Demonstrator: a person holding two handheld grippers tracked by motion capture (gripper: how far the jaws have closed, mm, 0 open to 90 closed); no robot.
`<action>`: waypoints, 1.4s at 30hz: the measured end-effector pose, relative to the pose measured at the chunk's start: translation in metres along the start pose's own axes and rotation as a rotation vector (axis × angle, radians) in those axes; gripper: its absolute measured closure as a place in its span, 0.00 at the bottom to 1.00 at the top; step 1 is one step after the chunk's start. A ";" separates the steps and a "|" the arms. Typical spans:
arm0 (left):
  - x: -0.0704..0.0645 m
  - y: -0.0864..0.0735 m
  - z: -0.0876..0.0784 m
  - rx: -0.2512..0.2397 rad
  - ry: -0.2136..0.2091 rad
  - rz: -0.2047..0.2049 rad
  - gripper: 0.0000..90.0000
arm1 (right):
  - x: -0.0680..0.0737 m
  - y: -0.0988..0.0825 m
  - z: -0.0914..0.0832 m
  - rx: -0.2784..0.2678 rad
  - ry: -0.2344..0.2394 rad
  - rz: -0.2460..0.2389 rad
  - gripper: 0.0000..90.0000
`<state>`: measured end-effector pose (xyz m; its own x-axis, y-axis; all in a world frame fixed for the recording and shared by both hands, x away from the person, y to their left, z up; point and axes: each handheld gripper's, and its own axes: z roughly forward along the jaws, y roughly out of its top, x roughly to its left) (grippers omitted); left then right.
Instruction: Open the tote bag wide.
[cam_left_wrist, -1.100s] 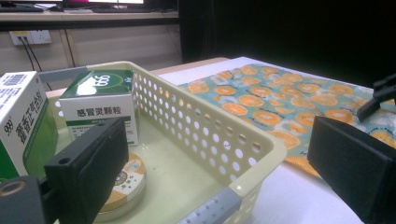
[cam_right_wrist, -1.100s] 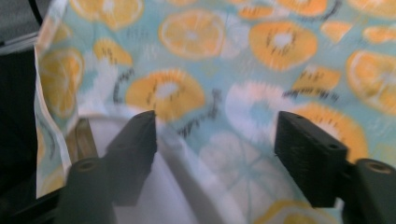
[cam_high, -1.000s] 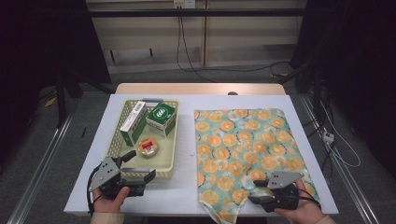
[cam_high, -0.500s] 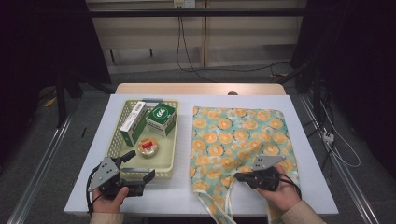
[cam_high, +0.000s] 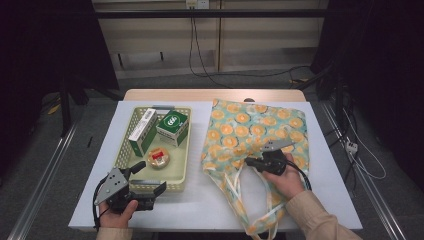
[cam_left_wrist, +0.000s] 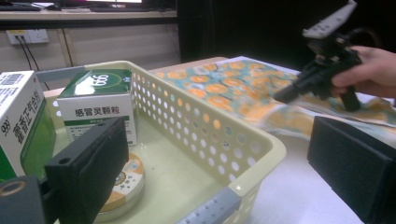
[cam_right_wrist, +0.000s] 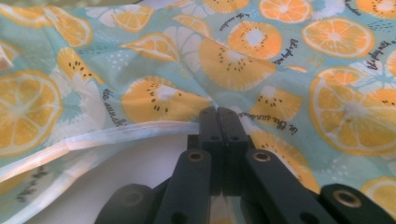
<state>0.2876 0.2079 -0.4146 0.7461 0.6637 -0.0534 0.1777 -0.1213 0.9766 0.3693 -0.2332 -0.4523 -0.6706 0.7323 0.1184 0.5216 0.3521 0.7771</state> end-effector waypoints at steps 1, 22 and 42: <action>0.000 0.000 0.000 0.001 0.000 -0.001 0.06 | -0.004 0.003 0.002 -0.003 -0.015 0.012 1.00; -0.001 0.000 0.002 0.007 -0.011 0.007 0.06 | -0.028 0.026 0.019 -0.011 -0.114 0.072 1.00; -0.001 0.000 0.002 0.010 -0.015 0.003 0.06 | -0.023 0.043 0.042 -0.066 -0.103 0.109 0.94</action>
<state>0.2878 0.2055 -0.4145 0.7562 0.6522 -0.0537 0.1818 -0.1305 0.9746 0.4298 -0.2103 -0.4473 -0.5528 0.8209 0.1429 0.5501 0.2308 0.8026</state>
